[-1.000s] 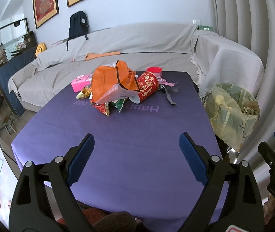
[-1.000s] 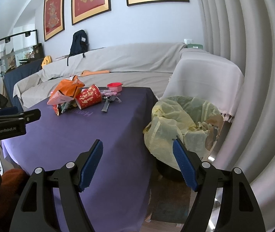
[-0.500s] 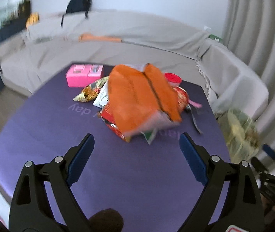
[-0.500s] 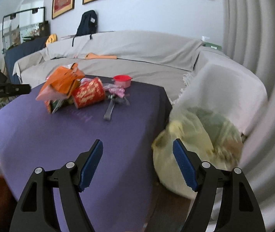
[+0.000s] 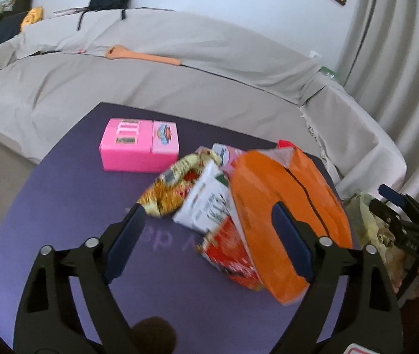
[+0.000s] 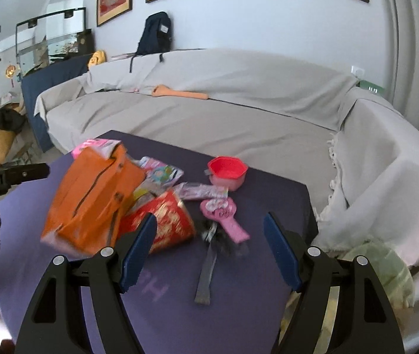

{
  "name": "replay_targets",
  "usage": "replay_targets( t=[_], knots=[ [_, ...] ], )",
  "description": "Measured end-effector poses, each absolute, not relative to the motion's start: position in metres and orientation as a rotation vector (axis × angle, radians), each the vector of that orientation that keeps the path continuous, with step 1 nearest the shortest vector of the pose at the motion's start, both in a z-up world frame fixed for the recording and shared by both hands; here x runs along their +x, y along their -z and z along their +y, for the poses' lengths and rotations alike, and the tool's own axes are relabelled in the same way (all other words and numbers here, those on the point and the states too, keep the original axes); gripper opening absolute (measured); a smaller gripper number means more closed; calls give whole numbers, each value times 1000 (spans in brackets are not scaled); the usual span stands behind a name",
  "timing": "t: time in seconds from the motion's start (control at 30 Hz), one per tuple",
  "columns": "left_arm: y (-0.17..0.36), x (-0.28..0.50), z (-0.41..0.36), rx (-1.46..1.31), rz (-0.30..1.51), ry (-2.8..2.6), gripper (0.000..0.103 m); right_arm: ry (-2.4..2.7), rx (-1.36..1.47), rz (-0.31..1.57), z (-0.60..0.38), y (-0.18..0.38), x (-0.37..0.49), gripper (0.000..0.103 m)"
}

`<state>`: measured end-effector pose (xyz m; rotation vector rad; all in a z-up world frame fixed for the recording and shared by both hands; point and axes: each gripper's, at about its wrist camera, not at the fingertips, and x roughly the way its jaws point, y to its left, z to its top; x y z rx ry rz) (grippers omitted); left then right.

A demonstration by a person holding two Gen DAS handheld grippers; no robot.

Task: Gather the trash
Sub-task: 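Move both tools toward the orange bag and red cup on the table, then grasp the orange bag with the left tool while the right tool grasps the red cup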

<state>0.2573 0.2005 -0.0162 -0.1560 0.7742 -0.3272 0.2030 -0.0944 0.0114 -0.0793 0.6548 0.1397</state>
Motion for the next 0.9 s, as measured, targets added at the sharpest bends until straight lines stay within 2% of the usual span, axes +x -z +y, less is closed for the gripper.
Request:
replay_targets(
  t=[0.13, 0.37, 0.4, 0.43, 0.53, 0.63, 0.9],
  knots=[
    [23, 276, 208, -193, 799, 404, 74, -108, -81, 689, -94, -3, 223, 71],
    [37, 292, 170, -286, 912, 511, 73, -66, -66, 742, -99, 18, 240, 71],
    [39, 295, 164, -285, 925, 506, 67, -66, -62, 752, -98, 20, 241, 71],
    [42, 298, 159, -285, 934, 495, 52, -61, -64, 758, -98, 22, 241, 71],
    [37, 298, 156, -301, 912, 499, 26, -47, -67, 765, -97, 23, 239, 71],
    [18, 291, 164, -305, 838, 511, 17, -59, -52, 757, -96, 19, 234, 71],
    [-5, 283, 192, -292, 747, 427, 15, -132, 12, 769, -73, 19, 234, 71]
  ],
)
